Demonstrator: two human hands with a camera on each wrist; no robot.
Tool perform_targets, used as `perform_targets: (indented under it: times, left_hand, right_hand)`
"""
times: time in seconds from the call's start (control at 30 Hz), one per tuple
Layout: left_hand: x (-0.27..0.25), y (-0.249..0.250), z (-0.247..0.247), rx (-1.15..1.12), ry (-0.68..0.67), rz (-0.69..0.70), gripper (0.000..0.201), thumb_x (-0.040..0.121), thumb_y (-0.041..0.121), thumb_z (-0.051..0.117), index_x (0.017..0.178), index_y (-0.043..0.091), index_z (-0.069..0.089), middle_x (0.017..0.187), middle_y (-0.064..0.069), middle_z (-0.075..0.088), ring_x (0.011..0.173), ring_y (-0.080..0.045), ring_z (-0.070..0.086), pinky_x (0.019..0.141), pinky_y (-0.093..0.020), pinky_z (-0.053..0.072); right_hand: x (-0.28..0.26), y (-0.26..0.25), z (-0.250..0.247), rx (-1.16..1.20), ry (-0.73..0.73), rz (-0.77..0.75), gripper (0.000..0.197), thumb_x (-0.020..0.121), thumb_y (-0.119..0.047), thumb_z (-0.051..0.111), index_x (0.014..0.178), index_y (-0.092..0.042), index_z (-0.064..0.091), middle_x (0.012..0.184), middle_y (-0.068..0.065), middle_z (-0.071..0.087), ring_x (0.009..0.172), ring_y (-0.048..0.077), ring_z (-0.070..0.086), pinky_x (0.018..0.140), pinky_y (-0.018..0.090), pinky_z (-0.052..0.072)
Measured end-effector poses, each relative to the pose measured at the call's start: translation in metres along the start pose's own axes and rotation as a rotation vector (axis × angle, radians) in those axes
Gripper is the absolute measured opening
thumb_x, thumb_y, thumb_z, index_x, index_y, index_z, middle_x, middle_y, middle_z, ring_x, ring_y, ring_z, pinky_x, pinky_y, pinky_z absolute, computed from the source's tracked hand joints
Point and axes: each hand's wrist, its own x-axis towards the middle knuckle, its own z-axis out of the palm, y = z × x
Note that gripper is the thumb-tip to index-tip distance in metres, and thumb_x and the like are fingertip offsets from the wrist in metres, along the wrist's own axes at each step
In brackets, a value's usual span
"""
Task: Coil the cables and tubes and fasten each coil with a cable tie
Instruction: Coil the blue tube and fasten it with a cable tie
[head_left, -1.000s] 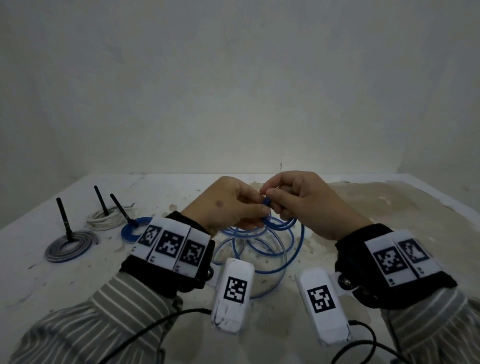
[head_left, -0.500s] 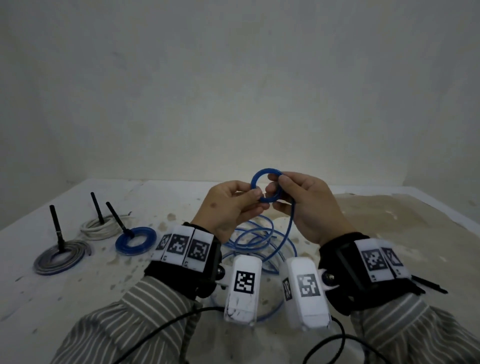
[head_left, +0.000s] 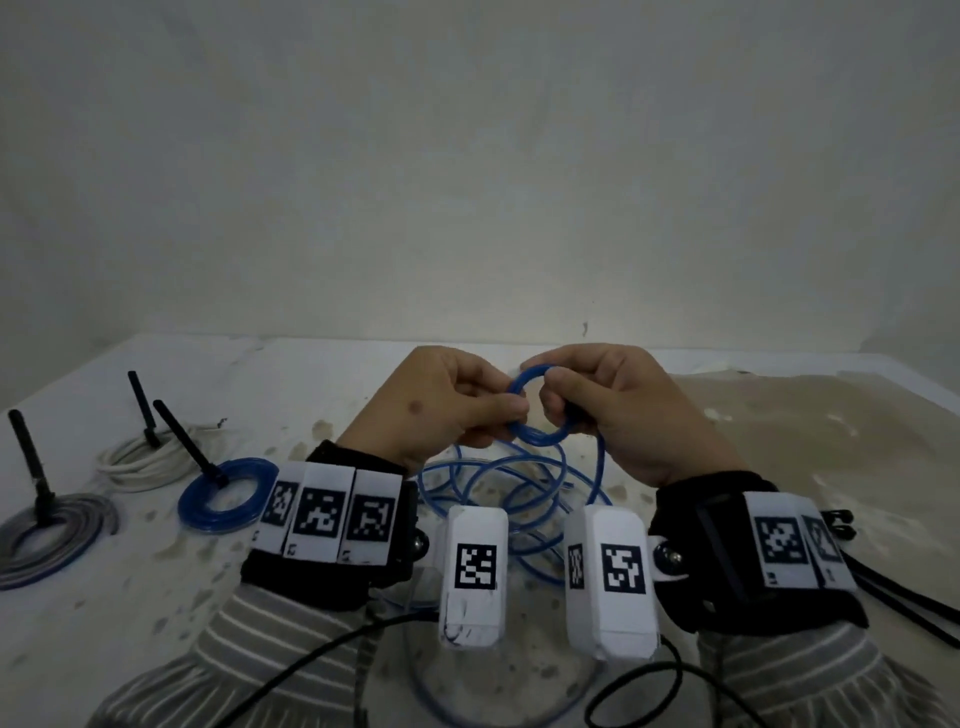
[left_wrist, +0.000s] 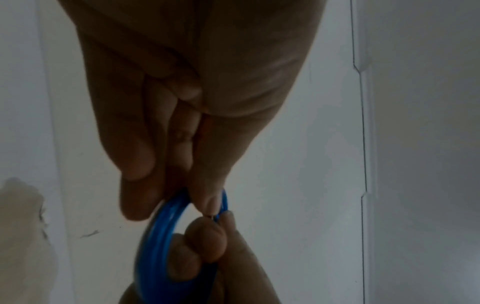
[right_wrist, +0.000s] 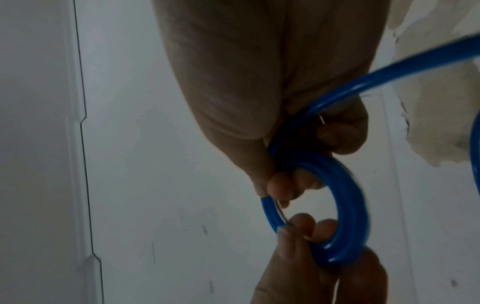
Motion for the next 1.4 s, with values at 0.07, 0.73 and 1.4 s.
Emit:
perform_targets:
  times: [0.07,0.73,1.4]
  left_hand:
    - [0.003,-0.003,0.002,-0.026,0.021,-0.019,0.002,0.078,0.009,0.07,0.08,0.008,0.069,0.067,-0.004,0.072,0.058,-0.01,0.067,0.056,-0.017,0.054]
    - [0.005,-0.006,0.014,-0.508,0.074,-0.129,0.01,0.082,0.008,0.062,0.072,0.008,0.061,0.068,-0.004,0.07,0.066,-0.014,0.069,0.06,-0.02,0.056]
    - [-0.001,0.004,-0.001,-0.184,0.057,0.007,0.01,0.076,0.011,0.068,0.067,0.014,0.07,0.055,0.002,0.066,0.05,-0.007,0.061,0.048,-0.016,0.049]
  right_hand:
    - [0.003,0.002,0.002,-0.009,0.03,-0.004,0.017,0.093,-0.002,0.047,0.091,-0.007,0.064,0.053,-0.005,0.058,0.052,0.009,0.05,0.056,0.023,0.04]
    - [0.008,0.015,0.01,0.178,0.15,-0.007,0.037,0.098,-0.024,0.038,0.065,-0.018,0.054,0.066,-0.007,0.058,0.067,0.008,0.053,0.063,0.025,0.041]
    - [0.007,0.003,0.016,0.034,0.102,0.0,0.041,0.097,-0.03,0.04,0.064,-0.014,0.059,0.058,-0.004,0.056,0.059,0.008,0.05,0.063,0.021,0.043]
